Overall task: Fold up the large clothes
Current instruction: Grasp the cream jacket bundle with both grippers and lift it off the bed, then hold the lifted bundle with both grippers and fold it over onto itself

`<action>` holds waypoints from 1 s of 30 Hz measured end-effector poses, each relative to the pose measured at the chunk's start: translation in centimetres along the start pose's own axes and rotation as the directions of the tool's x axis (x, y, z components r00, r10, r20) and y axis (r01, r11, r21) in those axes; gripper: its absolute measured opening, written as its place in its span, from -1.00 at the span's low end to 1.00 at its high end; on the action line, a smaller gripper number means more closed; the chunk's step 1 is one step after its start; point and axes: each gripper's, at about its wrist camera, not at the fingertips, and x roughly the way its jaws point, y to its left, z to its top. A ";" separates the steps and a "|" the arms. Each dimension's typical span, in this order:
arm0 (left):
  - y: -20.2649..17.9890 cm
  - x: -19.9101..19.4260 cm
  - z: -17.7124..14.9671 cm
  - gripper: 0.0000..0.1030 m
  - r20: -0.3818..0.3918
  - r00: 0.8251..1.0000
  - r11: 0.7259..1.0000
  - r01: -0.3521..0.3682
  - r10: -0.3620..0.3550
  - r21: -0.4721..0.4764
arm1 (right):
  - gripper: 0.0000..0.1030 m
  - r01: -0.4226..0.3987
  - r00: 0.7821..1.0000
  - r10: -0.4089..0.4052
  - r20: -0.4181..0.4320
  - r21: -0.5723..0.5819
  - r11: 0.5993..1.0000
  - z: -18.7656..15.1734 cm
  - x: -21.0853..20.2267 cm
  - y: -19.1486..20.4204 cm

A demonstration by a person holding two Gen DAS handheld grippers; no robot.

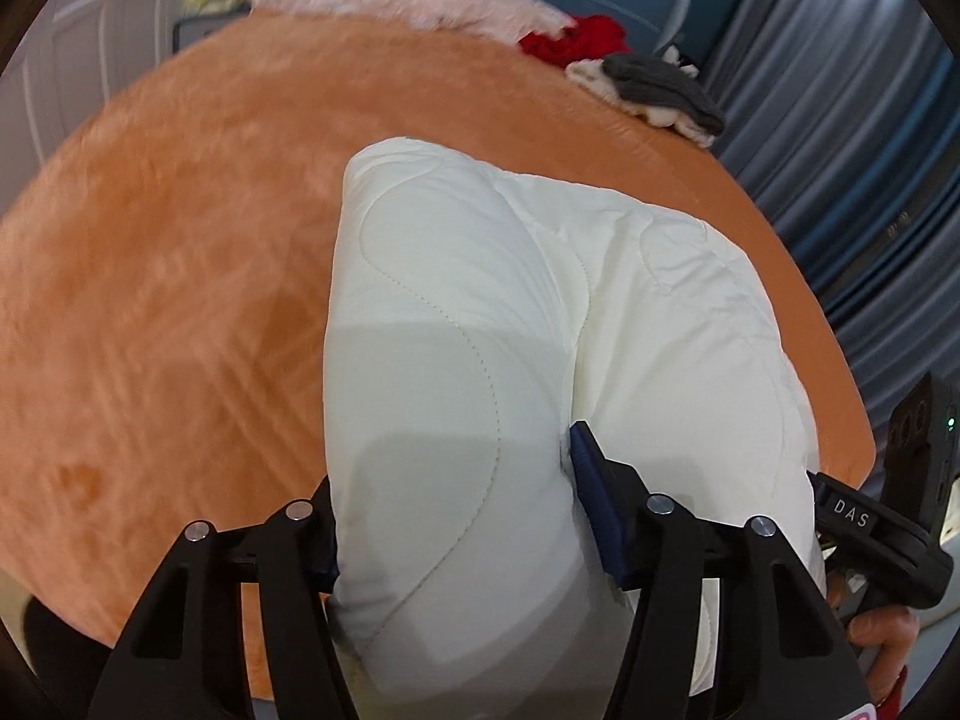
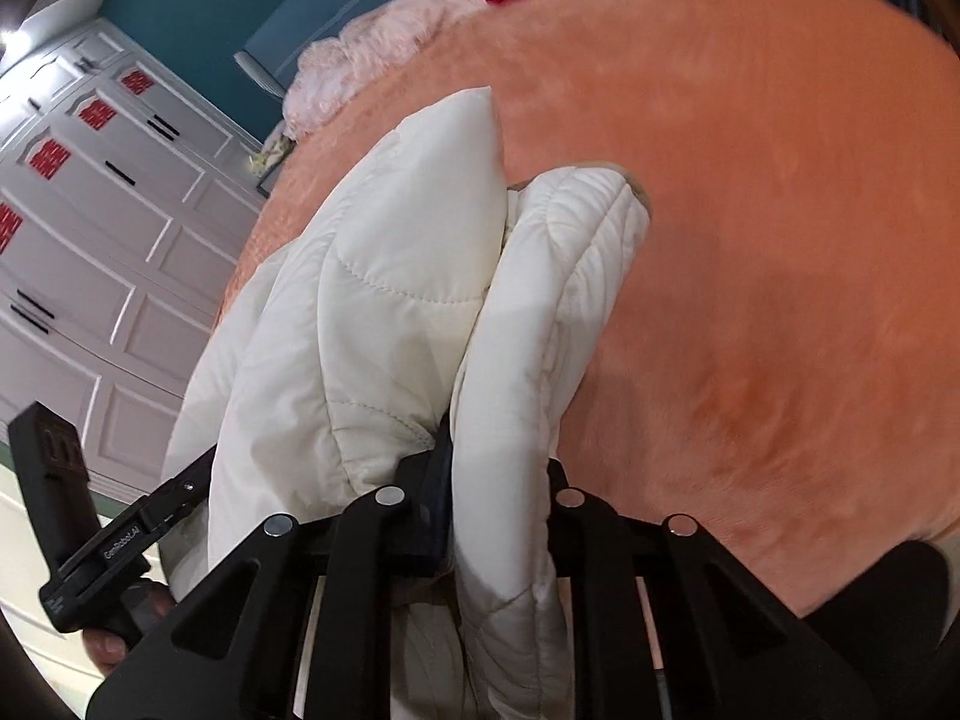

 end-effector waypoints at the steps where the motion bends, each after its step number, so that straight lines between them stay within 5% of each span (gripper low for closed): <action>1: -0.3 -0.6 0.2 0.10 0.013 1.000 1.000 -0.003 0.003 0.012 | -0.71 0.002 1.000 -0.001 0.016 -0.013 1.000 -0.1 -0.8 0.2; 18: -5.3 -12.3 4.7 0.08 0.254 0.966 0.988 0.013 -0.053 0.157 | -0.71 -0.023 0.960 0.062 0.272 -0.145 0.989 2.5 -12.0 5.7; 30: -7.0 -21.0 6.6 0.08 0.451 0.887 0.975 -0.003 -0.101 0.224 | -0.71 -0.025 0.889 0.142 0.435 -0.263 0.964 4.6 -18.5 12.2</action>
